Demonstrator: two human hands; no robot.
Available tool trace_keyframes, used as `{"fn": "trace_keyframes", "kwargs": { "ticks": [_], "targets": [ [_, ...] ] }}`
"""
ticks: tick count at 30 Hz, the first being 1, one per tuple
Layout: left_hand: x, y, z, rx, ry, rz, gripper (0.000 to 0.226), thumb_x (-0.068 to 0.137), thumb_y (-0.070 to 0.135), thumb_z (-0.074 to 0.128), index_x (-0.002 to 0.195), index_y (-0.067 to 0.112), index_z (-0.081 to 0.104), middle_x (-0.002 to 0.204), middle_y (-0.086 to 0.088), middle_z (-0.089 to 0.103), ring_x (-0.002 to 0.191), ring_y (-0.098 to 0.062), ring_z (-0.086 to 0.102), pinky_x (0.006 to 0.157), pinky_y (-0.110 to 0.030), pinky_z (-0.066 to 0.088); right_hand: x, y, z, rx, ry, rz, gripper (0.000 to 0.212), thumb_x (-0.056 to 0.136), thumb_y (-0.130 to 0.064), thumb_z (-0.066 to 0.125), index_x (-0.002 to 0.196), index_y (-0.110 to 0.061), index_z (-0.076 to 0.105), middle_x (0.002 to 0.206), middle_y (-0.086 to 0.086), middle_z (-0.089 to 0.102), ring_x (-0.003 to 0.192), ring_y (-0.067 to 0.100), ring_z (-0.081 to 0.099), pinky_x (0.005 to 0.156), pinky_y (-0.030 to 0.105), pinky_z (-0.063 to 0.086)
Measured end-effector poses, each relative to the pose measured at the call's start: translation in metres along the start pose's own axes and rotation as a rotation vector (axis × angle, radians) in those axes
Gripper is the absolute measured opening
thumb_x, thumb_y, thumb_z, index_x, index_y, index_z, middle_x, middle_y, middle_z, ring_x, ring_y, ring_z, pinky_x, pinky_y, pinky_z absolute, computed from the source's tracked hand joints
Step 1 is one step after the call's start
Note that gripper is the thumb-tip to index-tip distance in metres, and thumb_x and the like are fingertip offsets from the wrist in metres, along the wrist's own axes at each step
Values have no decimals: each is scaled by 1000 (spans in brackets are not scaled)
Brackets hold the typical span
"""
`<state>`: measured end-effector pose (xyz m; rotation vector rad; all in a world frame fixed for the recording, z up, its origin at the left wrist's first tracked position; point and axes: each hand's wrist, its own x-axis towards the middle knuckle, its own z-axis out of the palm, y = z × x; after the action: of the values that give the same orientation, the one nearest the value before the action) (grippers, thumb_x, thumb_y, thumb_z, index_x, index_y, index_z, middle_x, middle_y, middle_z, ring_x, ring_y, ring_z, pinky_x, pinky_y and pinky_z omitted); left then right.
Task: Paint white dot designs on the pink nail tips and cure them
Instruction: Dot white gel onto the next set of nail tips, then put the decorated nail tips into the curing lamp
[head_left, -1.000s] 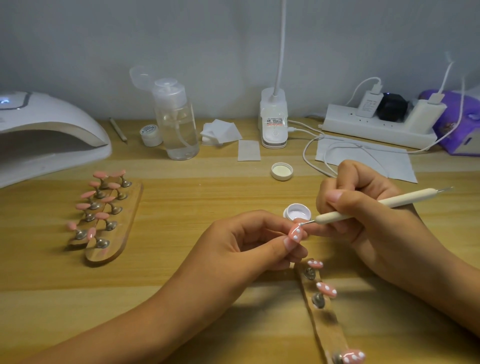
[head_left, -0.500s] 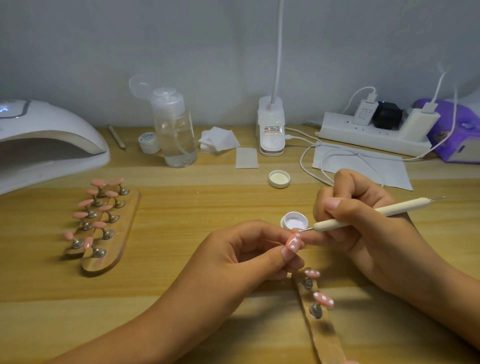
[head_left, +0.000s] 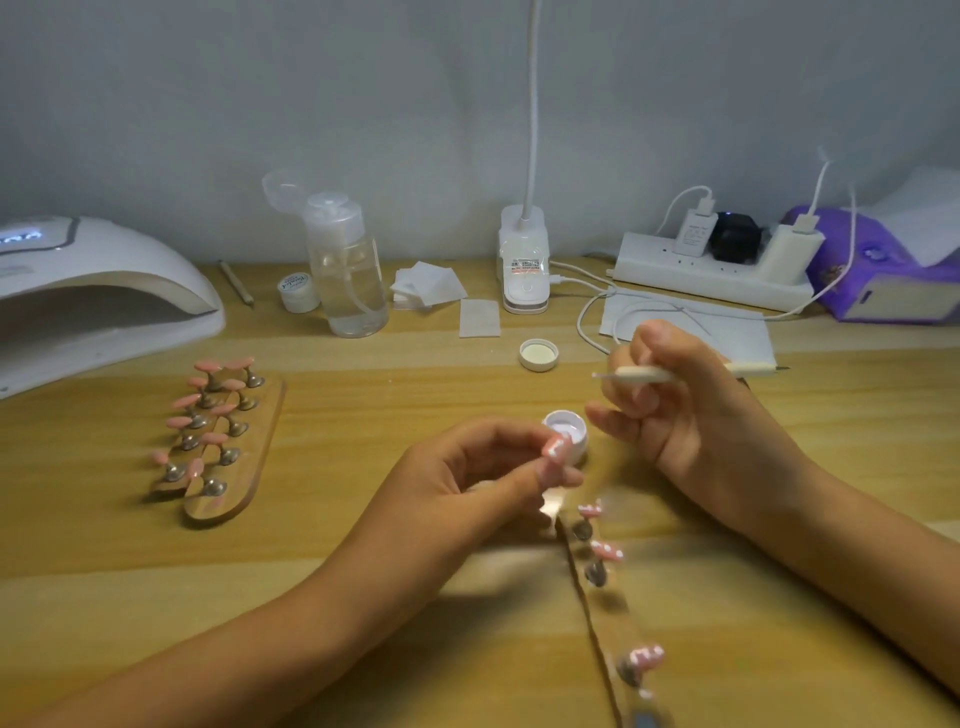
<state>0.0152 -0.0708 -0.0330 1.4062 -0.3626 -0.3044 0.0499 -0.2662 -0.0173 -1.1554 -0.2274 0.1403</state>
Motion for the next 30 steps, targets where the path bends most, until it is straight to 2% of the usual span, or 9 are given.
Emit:
{"fn": "trace_keyframes", "kwargs": {
  "ticks": [3,6,8,11,15,19,25,27,30],
  "targets": [
    [-10,10,5,73,67,191,10,84,27,68,93,26,71,96,-2,75,97,-15,70,81,-22,54,3,-5,-3,105,134,19,35,92,-32,54,59,-22,52,58,-4,38,56,7,42,66,23,54],
    [-28,15,13,371,36,485,12,88,27,65,98,22,67,97,4,70,93,-18,66,77,-32,52,4,-7,-5,155,229,34,39,95,-32,54,57,-22,54,57,-4,37,56,7,38,64,22,53],
    [-36,15,21,548,0,521,11,85,30,68,91,20,69,87,10,61,81,-10,57,68,-19,42,4,-7,-8,160,253,26,41,95,-32,55,55,-23,57,56,-5,38,56,6,38,65,22,52],
    [-38,17,23,584,-75,466,12,81,18,74,82,6,72,74,10,52,67,-1,49,61,-7,32,4,-6,-9,135,261,8,43,95,-33,56,53,-24,57,53,-6,39,53,7,39,67,23,51],
    [-41,19,24,764,-110,690,17,84,20,72,74,6,73,68,15,47,60,0,39,61,-8,29,3,-5,-10,107,266,-7,34,95,-33,57,63,-22,54,53,-5,39,53,7,41,69,24,51],
    [-47,8,29,952,-238,825,15,86,26,72,76,16,77,64,7,56,64,-2,34,64,-9,28,2,-4,-12,25,266,-33,28,96,-34,56,73,-19,52,53,-5,41,53,6,42,69,25,51],
    [-45,2,19,1098,-320,785,12,87,32,69,82,25,77,66,7,58,68,-7,45,59,-15,25,-6,-17,-13,-502,188,-257,15,91,-35,58,96,-21,54,71,-9,56,68,4,55,75,23,53],
    [-43,0,14,1108,-352,813,10,88,31,69,82,26,76,67,7,55,62,-8,39,59,-14,23,-13,-37,-27,-1020,113,-447,13,90,-25,64,102,-23,58,90,-11,63,82,4,60,72,22,53],
    [-37,-1,7,1143,-376,880,13,86,28,69,73,25,68,69,7,48,66,-8,25,54,-17,24,-27,-49,-48,-1659,-29,-540,50,73,2,78,115,-18,61,113,3,61,101,15,55,78,33,54]
  ]
}}
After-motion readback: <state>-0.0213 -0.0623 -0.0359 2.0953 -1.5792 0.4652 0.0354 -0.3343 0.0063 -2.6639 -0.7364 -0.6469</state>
